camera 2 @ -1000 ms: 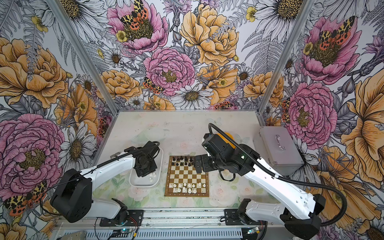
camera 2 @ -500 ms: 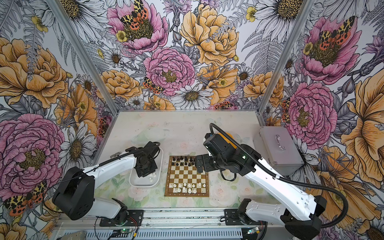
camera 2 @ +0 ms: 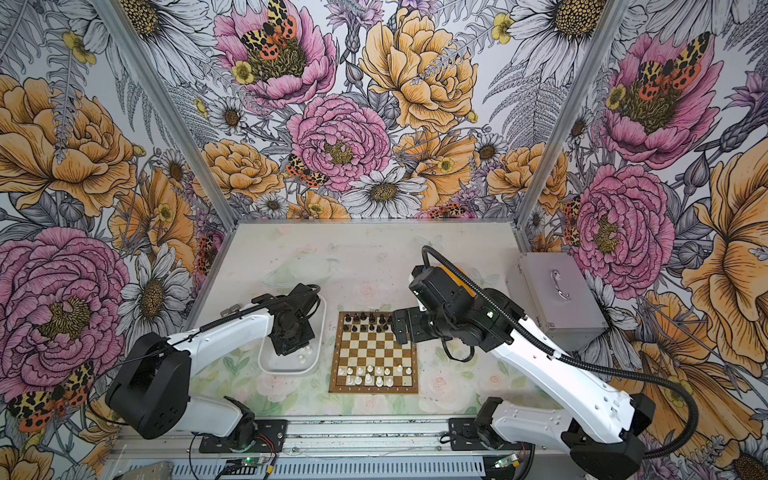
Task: Set up the chess pieces on the board
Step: 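Lower the left gripper onto another white piece in the white tray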
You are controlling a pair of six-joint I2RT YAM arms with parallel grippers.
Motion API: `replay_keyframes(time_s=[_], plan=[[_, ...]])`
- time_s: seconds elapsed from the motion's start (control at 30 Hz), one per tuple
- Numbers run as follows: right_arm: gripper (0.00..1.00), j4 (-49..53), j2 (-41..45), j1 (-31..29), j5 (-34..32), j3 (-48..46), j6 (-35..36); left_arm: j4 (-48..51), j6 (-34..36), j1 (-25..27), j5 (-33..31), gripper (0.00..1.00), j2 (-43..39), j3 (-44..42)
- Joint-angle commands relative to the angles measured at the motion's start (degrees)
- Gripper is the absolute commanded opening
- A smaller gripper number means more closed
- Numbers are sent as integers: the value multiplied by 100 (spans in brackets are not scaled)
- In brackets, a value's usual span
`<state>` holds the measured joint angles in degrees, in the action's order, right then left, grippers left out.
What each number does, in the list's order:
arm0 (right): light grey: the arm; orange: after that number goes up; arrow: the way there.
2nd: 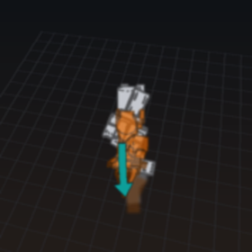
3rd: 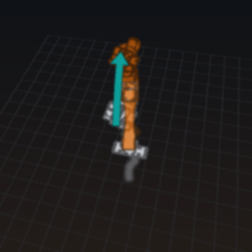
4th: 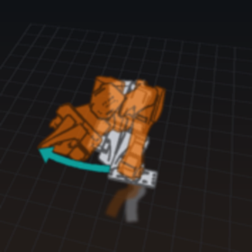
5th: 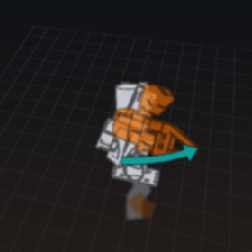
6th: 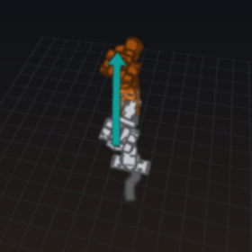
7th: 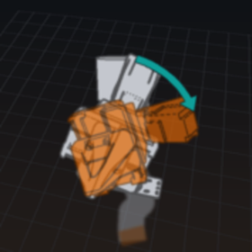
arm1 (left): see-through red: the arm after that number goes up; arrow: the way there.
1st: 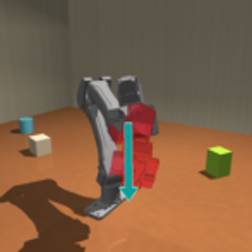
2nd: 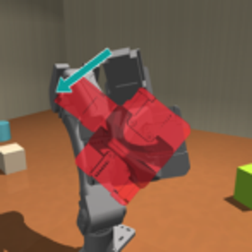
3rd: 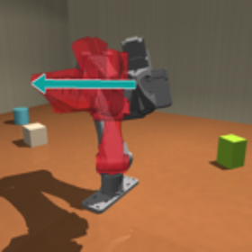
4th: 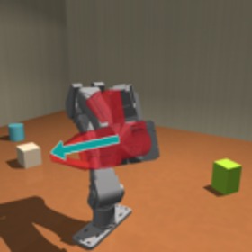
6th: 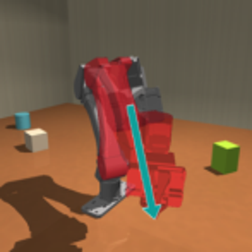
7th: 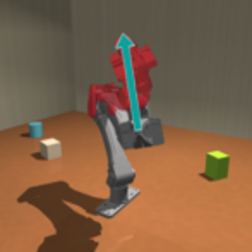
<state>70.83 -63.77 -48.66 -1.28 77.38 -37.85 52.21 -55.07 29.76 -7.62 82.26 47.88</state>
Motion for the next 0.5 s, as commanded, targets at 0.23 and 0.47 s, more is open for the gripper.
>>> replay_keyframes(time_s=[0.23,0.47], plan=[[100,-61,110,59,-46,-31,67,-93,82,-66,76,11,106,-49],[100,-68,154,68,-55,-73,49,-74,140,-64,120,9,45,-20]])
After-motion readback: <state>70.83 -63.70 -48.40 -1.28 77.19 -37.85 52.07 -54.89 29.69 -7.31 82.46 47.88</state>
